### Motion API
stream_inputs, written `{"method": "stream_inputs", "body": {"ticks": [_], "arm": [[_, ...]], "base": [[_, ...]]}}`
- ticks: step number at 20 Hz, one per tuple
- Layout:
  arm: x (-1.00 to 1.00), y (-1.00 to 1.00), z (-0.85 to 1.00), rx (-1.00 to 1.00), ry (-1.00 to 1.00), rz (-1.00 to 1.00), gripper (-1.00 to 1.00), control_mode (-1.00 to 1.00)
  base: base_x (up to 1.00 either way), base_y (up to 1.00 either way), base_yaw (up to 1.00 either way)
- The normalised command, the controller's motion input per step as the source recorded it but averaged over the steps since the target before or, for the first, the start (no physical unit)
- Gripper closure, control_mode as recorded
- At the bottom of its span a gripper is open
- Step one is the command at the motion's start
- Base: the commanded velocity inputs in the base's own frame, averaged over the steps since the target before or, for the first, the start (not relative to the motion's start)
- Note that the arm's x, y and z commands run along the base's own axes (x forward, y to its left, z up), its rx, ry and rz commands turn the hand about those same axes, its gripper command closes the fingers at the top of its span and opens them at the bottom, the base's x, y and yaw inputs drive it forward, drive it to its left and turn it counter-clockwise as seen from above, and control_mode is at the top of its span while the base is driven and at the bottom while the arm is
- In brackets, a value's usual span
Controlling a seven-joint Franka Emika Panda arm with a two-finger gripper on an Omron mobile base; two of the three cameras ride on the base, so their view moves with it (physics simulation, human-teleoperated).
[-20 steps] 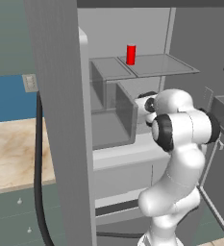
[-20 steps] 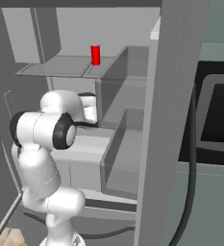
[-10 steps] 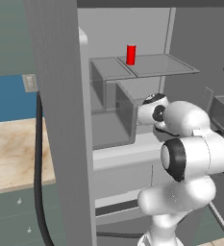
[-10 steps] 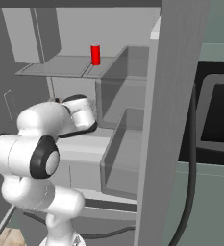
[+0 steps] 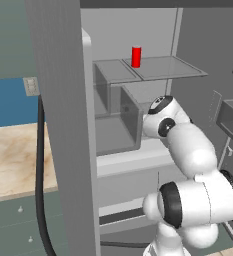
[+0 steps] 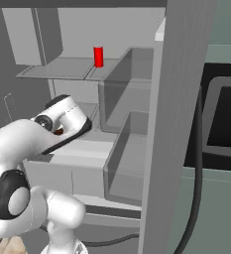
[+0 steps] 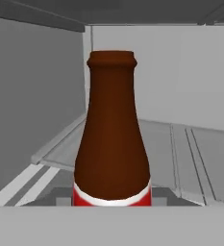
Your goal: Open the fridge, grab two sodas, and place both sodas inside the bowl with ice on the dining counter.
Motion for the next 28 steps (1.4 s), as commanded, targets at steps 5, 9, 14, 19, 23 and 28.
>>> {"method": "stream_inputs", "body": {"ticks": [5, 9, 14, 19, 23, 28], "arm": [[-0.47, -0.02, 0.85, 0.0, 0.14, -0.07, 1.0, -1.0], [-0.39, -0.01, 0.98, 0.0, 0.17, -0.07, 1.0, -1.0], [-0.38, -0.02, 1.0, 0.0, 0.17, -0.07, 1.0, -1.0], [-0.38, -0.03, 1.0, 0.0, 0.2, -0.06, 1.0, -1.0], [-0.4, 0.0, 1.0, 0.0, 0.23, -0.07, 1.0, -1.0], [-0.42, 0.0, 1.0, 0.02, 0.28, -0.08, 1.0, -1.0]], "base": [[0.0, 0.0, 0.0], [0.0, 0.0, 0.0], [0.0, 0.0, 0.0], [0.0, 0.0, 0.0], [0.0, 0.0, 0.0], [0.0, 0.0, 0.0]]}}
